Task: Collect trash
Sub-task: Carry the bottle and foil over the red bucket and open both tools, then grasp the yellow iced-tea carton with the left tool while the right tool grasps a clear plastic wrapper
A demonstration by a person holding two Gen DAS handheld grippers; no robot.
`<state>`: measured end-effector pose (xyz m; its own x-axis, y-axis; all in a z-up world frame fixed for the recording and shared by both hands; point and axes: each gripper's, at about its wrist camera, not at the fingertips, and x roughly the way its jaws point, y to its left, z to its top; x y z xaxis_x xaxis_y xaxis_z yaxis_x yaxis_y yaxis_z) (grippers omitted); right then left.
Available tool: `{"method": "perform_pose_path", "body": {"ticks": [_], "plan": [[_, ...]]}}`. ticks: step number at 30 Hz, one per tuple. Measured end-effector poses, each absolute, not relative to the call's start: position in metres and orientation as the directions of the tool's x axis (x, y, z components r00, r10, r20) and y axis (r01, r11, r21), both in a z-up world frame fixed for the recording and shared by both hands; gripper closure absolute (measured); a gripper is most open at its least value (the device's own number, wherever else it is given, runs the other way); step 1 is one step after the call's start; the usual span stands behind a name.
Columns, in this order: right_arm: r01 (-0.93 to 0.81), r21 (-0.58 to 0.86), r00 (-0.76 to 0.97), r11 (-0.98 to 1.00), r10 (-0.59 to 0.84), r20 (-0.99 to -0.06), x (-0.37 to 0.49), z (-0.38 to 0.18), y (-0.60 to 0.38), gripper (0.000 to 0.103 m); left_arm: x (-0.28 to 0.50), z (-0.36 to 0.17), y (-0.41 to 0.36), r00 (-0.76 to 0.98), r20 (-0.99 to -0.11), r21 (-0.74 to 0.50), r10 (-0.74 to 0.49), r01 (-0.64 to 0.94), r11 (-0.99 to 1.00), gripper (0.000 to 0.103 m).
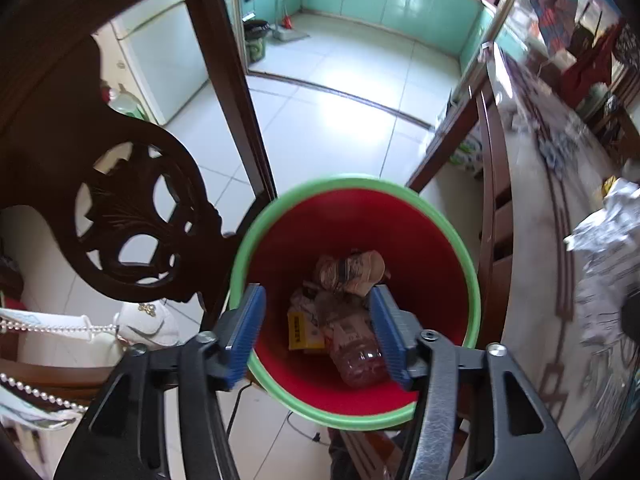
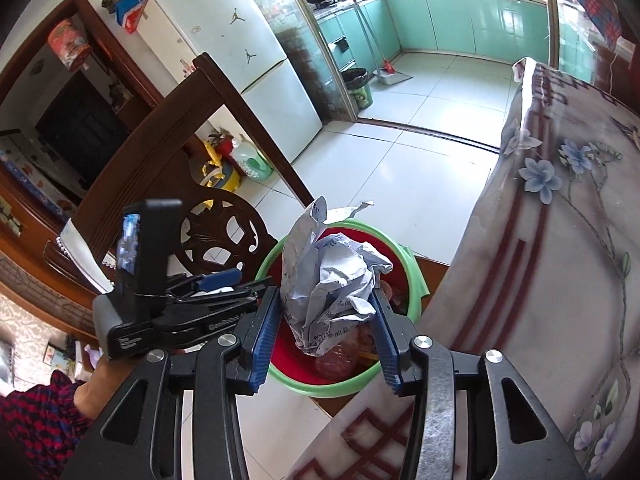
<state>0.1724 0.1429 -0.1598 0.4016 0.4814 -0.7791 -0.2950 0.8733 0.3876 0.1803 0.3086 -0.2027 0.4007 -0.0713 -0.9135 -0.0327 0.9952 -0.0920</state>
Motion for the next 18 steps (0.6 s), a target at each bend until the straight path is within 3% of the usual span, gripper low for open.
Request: {"method": "perform_pose_path", "body": {"ticks": [2, 4, 9, 18], "plan": [[-0.308, 0.387, 0.398, 0.869, 0.488, -0.777, 0.174, -0.159, 0.150, 0.059, 0.178, -0.194, 0.315, 0.439, -0.896, -0.098, -0.062, -0.060, 0.993, 0.026], [-0.325, 0.382, 0.395, 0.865, 0.491, -0.776, 0.177, -0.158, 0.158, 0.058, 0.175, -0.187, 0.323, 0.470, -0.881, -0.111, -0.056, -0.091, 0.990, 0.021], [-0.351, 0.391, 0.391, 0.851, 0.512, -0.765, 0.179, -0.155, 0.171, 0.045, 0.172, -0.186, 0.339, 0.463, -0.885, -0.129, -0.045, -0.151, 0.980, 0.021], [-0.329, 0.414, 0.411, 0.849, 0.524, -0.746, 0.172, -0.147, 0.158, 0.041, 0.165, -0.177, 0.333, 0.479, -0.877, -0.128, -0.044, -0.144, 0.981, 0.020]]}}
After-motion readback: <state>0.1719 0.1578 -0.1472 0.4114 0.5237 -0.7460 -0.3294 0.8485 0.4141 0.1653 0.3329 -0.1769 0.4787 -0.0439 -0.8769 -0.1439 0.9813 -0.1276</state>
